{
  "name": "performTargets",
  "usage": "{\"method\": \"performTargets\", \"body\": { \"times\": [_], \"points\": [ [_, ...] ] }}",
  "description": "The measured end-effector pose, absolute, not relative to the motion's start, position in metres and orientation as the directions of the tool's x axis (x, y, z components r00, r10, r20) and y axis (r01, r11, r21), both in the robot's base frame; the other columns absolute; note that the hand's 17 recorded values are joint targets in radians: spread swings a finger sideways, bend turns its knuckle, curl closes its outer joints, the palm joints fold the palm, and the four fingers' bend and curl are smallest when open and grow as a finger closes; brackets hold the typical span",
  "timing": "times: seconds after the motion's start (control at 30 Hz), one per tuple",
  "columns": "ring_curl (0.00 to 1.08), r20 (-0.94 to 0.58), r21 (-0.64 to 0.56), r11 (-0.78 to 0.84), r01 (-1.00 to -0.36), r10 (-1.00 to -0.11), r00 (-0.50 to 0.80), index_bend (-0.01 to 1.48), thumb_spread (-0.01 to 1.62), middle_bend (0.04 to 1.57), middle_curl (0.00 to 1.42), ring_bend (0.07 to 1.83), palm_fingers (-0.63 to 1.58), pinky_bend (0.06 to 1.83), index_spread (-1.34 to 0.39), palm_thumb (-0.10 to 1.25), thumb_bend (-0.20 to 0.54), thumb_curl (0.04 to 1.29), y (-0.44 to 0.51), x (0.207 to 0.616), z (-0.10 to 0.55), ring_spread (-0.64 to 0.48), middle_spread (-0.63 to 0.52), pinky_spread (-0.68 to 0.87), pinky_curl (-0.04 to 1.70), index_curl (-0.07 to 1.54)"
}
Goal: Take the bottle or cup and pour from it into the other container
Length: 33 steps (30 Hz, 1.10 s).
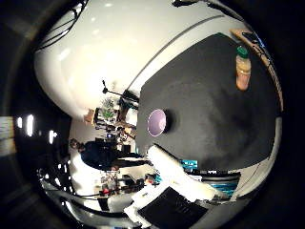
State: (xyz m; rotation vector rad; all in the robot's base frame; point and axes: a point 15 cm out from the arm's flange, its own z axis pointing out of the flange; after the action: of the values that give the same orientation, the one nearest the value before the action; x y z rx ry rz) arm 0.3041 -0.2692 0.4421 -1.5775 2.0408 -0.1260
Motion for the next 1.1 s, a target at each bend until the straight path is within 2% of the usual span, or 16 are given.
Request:
{"method": "performTargets", "body": {
  "times": [0.4,0.57,0.77,1.1],
  "points": [
    [0.24,-0.479,-0.447,0.428,-0.786,-0.856,-0.194,0.16,0.99,0.28,0.35,0.49,0.12,0.91,-0.27,0.47,-0.026,0.31,-0.358,0.309,0.423,0.19,0.06,0.43,0.00,0.26],
    [0.24,-0.519,-0.531,0.488,-0.693,-0.833,-0.190,0.16,1.01,0.29,0.34,0.49,0.13,0.90,-0.26,0.50,-0.022,0.31,-0.397,0.317,0.415,0.18,0.06,0.42,0.00,0.27],
    [0.24,-0.561,-0.515,0.525,-0.678,-0.804,-0.197,0.16,1.01,0.30,0.35,0.50,0.13,0.90,-0.25,0.51,-0.026,0.31,-0.418,0.316,0.383,0.18,0.06,0.43,0.00,0.27],
    [0.23,-0.646,-0.514,0.583,-0.629,-0.745,-0.162,0.16,1.03,0.29,0.34,0.51,0.13,0.90,-0.24,0.52,-0.026,0.31,-0.447,0.338,0.343,0.18,0.06,0.43,0.00,0.28]
  ]
}}
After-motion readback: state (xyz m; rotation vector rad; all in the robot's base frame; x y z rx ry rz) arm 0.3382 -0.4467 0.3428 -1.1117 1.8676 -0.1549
